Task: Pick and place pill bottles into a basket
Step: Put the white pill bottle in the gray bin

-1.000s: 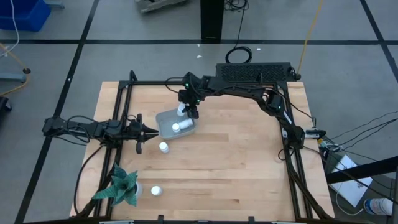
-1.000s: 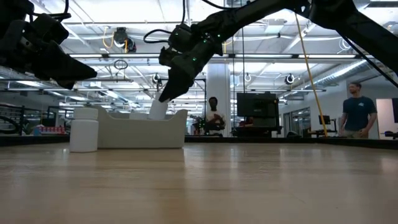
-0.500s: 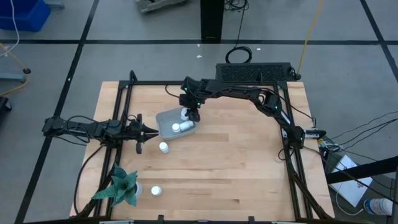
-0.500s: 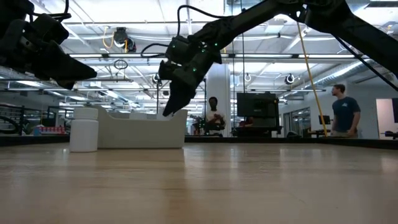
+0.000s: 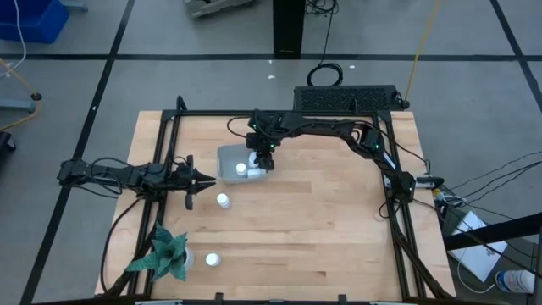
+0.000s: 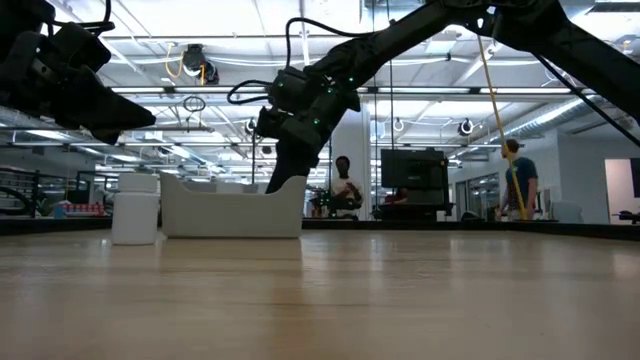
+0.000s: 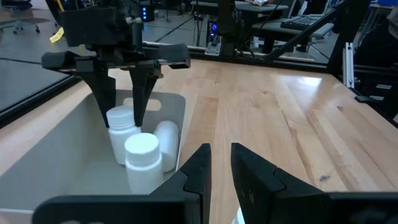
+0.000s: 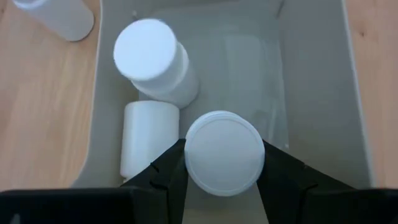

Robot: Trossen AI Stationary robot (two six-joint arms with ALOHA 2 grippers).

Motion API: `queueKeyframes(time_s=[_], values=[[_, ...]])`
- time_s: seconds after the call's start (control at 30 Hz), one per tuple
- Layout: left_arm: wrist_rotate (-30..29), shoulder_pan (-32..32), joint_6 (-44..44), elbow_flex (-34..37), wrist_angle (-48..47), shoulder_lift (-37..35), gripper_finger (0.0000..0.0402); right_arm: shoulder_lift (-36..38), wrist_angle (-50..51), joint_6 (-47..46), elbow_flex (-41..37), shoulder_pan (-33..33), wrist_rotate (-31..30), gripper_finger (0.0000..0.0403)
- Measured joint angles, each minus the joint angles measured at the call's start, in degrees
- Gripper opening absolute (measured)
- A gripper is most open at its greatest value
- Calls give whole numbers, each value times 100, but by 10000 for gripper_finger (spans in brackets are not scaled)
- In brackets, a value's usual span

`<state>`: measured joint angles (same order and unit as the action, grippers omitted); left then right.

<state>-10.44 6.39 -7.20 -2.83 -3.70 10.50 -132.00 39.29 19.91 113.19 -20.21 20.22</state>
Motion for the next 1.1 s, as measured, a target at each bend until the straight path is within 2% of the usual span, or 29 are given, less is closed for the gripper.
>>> queueKeyframes(time_s=[0.4, 0.43, 0.57, 0.67, 0.93, 1.1], values=[[11, 1, -20, -7, -45, 0, 65, 24, -214, -169, -11, 50, -64, 141], [11, 0, -20, -7, -46, 0, 65, 24, -268, -228, -11, 63, -76, 148], [11, 1, -17, -7, -48, 0, 65, 24, -515, -559, -15, 97, -116, 234], [11, 1, -17, -7, -50, 0, 65, 24, -549, -593, -15, 116, -115, 263], [9, 0, -15, -7, -52, 0, 65, 127, -567, -531, -20, 243, -107, 234], [8, 2, -7, -7, -55, -1, 65, 709, -691, -420, -17, 270, -417, 226]])
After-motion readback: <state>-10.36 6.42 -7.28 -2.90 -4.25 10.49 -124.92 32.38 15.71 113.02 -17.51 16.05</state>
